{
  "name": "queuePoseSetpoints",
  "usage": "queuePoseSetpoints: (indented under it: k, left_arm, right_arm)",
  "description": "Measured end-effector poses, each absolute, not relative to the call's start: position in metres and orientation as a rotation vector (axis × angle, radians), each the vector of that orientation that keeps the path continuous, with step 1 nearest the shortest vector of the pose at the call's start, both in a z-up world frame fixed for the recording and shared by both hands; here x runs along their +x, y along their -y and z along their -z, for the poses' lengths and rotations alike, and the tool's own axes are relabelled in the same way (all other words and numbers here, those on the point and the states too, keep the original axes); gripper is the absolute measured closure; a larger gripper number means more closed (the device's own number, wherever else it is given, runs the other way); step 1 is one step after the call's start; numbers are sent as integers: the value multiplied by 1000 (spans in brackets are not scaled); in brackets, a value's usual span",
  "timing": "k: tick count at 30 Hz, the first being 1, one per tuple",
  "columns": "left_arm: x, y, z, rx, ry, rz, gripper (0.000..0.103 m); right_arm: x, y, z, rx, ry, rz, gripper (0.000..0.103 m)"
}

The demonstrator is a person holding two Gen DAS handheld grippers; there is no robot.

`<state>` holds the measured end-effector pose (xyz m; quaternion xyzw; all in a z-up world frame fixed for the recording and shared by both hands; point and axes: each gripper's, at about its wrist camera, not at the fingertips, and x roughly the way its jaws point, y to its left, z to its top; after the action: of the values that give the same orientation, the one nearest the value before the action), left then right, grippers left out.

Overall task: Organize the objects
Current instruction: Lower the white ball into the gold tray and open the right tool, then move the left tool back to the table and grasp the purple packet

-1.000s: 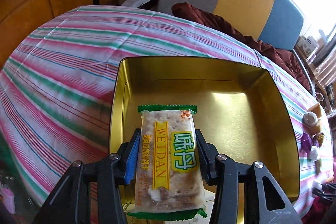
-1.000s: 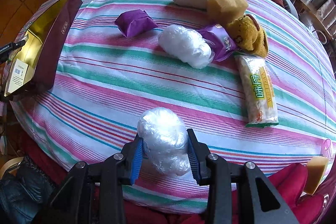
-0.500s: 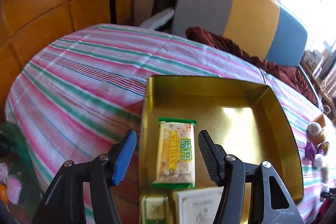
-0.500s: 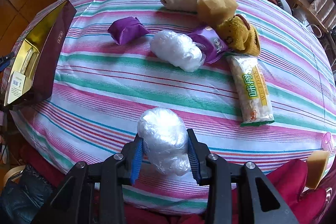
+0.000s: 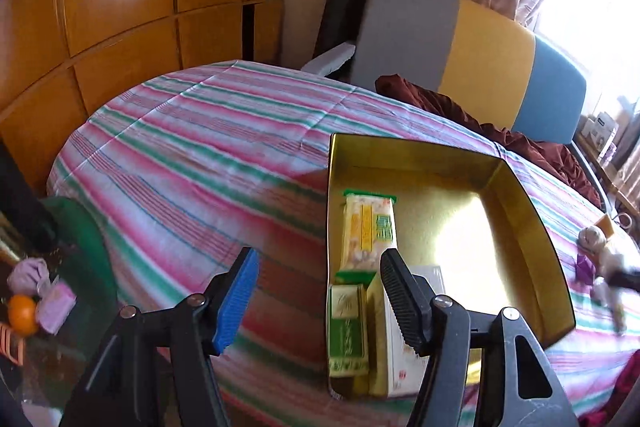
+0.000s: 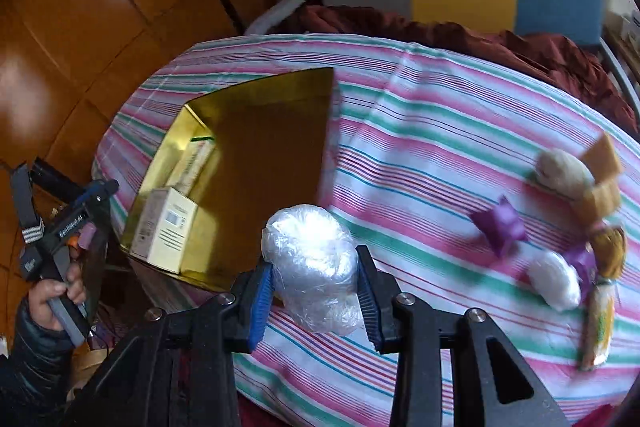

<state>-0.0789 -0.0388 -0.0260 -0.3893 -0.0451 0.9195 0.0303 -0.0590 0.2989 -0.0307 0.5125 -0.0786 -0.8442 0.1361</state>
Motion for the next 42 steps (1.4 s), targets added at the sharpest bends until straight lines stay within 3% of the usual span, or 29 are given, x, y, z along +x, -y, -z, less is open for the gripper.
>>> queuePoseSetpoints:
  k: [13, 16, 18, 20, 38, 42]
  left_arm:
    - [-61, 61, 36, -1213, 234, -2874, 35]
    - [-62, 63, 40, -1228, 245, -2868, 34]
    - [-62, 63, 41, -1235, 249, -2860, 34]
    - [-61, 61, 39, -1217, 235, -2869, 34]
    - [-36, 11, 16, -1083, 53, -2835, 29]
    - [-31, -4, 12, -1066, 18, -2811, 28]
  right_arm:
    - [-171, -172, 116, 1712, 425, 2261, 63]
    - [-177, -162, 122, 1693, 559, 2166, 51]
    - [-178, -160, 122, 1665, 616, 2146, 29]
    - [-175, -161, 118, 1631, 634, 2149, 22]
    - [-90, -206, 60, 1418, 244, 2548, 20]
    - [-72, -229, 55, 1399, 229, 2611, 19]
